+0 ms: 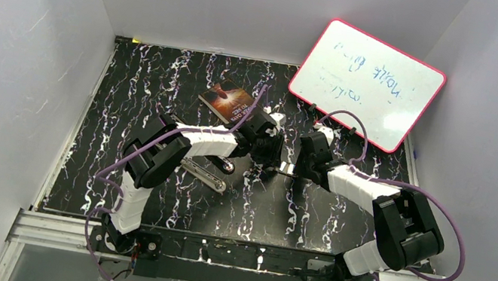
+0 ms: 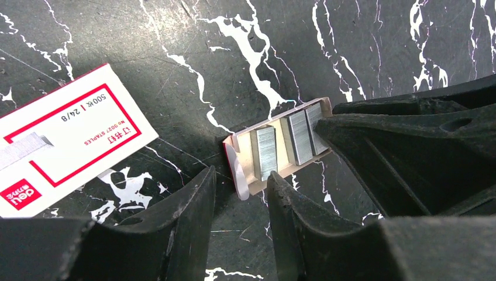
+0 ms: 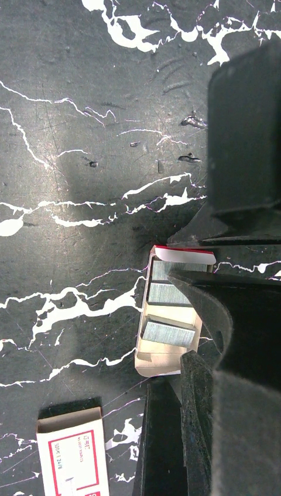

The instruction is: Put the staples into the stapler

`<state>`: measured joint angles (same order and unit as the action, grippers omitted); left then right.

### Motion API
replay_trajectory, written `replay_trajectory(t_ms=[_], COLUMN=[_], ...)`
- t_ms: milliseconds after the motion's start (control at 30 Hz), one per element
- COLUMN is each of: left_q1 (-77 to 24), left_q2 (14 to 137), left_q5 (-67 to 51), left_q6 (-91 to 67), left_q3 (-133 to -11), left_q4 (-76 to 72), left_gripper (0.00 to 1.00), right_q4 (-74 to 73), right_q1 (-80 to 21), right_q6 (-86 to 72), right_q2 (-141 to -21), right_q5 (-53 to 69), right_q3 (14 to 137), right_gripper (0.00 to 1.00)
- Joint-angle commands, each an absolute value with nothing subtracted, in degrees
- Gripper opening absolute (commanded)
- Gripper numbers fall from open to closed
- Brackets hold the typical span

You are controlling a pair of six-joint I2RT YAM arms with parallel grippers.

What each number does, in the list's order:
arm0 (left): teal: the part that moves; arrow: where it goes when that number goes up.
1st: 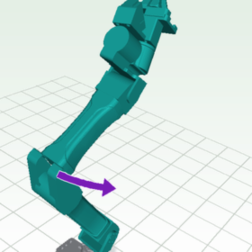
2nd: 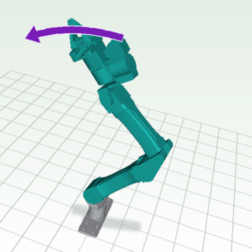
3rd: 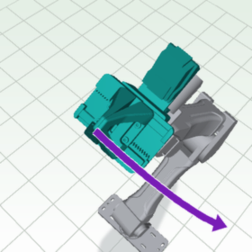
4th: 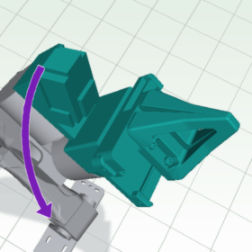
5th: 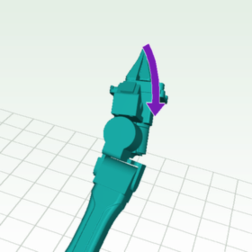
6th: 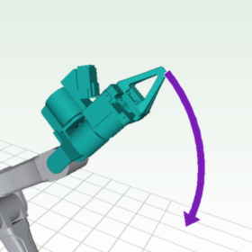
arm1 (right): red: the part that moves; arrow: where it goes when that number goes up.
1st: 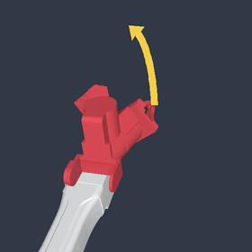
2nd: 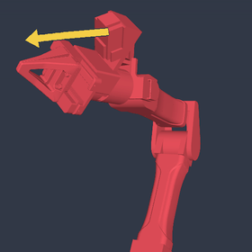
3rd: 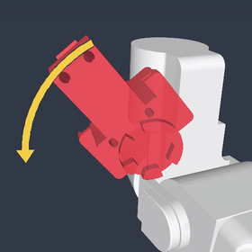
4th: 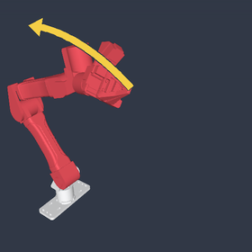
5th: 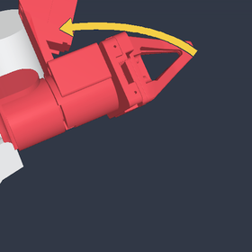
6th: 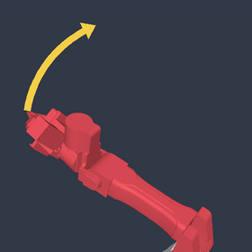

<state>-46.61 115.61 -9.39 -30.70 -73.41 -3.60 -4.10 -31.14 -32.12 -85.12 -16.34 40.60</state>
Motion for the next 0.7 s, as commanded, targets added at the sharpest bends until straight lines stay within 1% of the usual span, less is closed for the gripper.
replay_trajectory(t_ms=[0, 367, 600, 667], left_q1=[-46.8, -49.3, -49.8, -50.0], left_q2=[114.1, 115.6, 116.7, 116.8], left_q5=[-7.9, -1.5, -0.9, -0.5], left_q6=[-30.7, -28.4, -28.2, -28.0], left_q3=[-76.0, -79.2, -80.3, -80.7], left_q4=[-0.7, 5.5, 6.4, 6.9], left_gripper=[0.37, 0.37, 0.31, 0.28], right_q4=[-4.9, -4.7, -4.7, -4.7], right_q1=[-31.1, -31.1, -31.1, -31.1], right_q6=[-31.9, -31.9, -31.6, -31.6], right_q2=[-85.4, -85.5, -85.6, -85.6], right_q5=[-16.6, -16.5, -16.6, -16.7], right_q3=[40.9, 40.7, 40.7, 40.7], right_gripper=[0.28, 0.28, 0.28, 0.28])
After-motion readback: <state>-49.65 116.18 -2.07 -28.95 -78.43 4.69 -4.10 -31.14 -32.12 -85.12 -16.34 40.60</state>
